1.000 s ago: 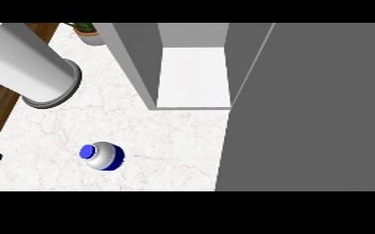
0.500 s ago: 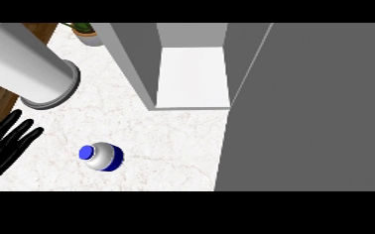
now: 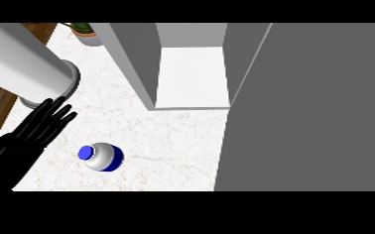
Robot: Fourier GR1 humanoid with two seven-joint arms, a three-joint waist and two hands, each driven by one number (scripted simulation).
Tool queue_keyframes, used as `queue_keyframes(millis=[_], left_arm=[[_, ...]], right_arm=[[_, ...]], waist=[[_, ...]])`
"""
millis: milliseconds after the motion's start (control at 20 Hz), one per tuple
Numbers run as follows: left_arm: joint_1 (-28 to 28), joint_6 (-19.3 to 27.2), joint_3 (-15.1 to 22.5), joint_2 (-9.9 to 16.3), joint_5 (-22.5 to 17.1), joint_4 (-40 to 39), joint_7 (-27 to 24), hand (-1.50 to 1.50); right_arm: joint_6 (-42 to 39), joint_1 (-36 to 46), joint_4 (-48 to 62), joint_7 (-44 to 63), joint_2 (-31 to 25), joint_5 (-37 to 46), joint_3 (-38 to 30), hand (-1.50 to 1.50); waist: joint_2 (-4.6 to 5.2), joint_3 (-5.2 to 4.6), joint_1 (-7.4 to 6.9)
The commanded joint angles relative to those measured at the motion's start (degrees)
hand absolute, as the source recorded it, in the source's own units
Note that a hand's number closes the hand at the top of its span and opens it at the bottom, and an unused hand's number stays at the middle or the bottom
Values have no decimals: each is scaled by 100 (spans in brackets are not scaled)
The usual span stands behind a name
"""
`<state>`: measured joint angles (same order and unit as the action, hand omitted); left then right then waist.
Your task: Pick up the bottled water, place it into the cabinet and close the cabinet
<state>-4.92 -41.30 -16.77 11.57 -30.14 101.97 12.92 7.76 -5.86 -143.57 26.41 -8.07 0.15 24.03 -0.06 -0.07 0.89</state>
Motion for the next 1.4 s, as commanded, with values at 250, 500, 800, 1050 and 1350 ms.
queue_keyframes(millis=[250,500,800,1050,1350], left_arm=[[402,-228,184,-470,1713,-1409,-1385,-150],[213,-344,190,-512,2536,-2134,-2528,-150],[911,109,291,-418,3323,-3547,-3374,-150],[876,102,217,-41,3580,-4428,-4387,-150],[1200,327,462,89,3913,-5472,-5141,-150]], right_arm=[[-40,-342,-1272,372,-317,-106,-149,-150],[82,-368,-1203,364,-298,117,39,-150],[396,168,-855,569,-106,606,440,-150],[507,461,-1014,932,-182,517,229,-150],[361,-31,-1177,633,-459,376,291,-150]], waist=[[-2,1,18],[-9,2,-4],[-1,-3,2],[0,-5,-16],[-2,-3,46]])
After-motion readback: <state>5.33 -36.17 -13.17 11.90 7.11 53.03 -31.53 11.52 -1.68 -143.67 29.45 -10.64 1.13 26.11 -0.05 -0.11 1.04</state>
